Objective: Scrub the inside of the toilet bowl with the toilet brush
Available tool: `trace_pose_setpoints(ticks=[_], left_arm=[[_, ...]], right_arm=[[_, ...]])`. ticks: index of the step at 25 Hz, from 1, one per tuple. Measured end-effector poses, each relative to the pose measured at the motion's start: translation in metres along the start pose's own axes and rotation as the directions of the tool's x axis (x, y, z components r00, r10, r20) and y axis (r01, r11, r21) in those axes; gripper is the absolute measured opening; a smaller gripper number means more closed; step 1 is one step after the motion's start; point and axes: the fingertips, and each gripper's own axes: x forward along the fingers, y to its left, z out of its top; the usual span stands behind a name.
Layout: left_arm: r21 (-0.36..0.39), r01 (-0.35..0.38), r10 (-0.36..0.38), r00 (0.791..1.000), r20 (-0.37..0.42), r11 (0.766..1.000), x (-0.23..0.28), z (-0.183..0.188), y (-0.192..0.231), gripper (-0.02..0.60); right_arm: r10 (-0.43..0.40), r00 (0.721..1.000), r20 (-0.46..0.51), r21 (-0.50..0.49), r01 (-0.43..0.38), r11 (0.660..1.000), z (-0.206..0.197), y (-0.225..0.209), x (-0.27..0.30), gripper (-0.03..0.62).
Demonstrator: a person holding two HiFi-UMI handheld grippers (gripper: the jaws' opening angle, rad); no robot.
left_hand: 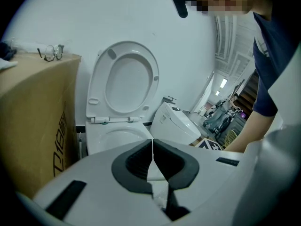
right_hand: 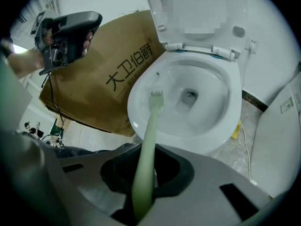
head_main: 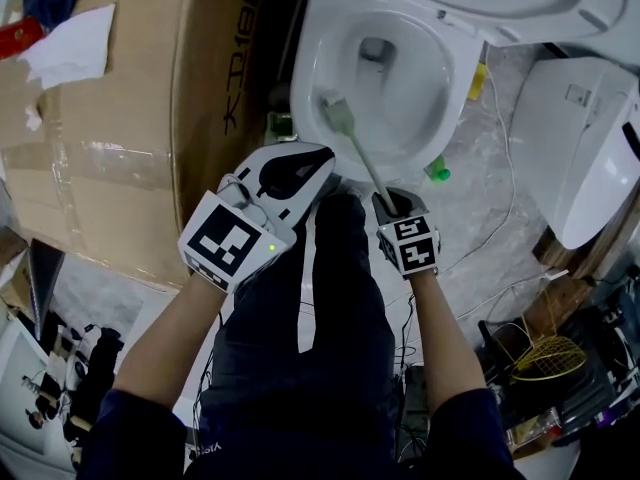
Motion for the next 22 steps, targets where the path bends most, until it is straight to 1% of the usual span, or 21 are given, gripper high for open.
trace_pose_setpoints(ticks=[7, 15, 22], left_arm=[[-0.017, -0.019, 0.019, 1.000, -0.001, 1.000, -0.003, 0.005, 0.014, 0.035], [-0.034, -0.018, 0.018, 1.000, -0.002, 0.999, 0.007, 0.014, 0.024, 0.035], [-0.031, -0.014, 0.013, 1.000, -0.013, 0.999, 0.019, 0.027, 0.032, 0.035]], right_arm=[[-0.001, 1.000, 0.024, 0.009, 0.001, 1.000, 0.035, -0.007, 0.005, 0.058], [-0.026, 0.999, 0.043, -0.012, 0.027, 1.000, 0.075, -0.033, 0.007, 0.058], [-0.040, 0.997, 0.069, -0.014, 0.041, 0.999, 0.107, -0.058, 0.009, 0.058]])
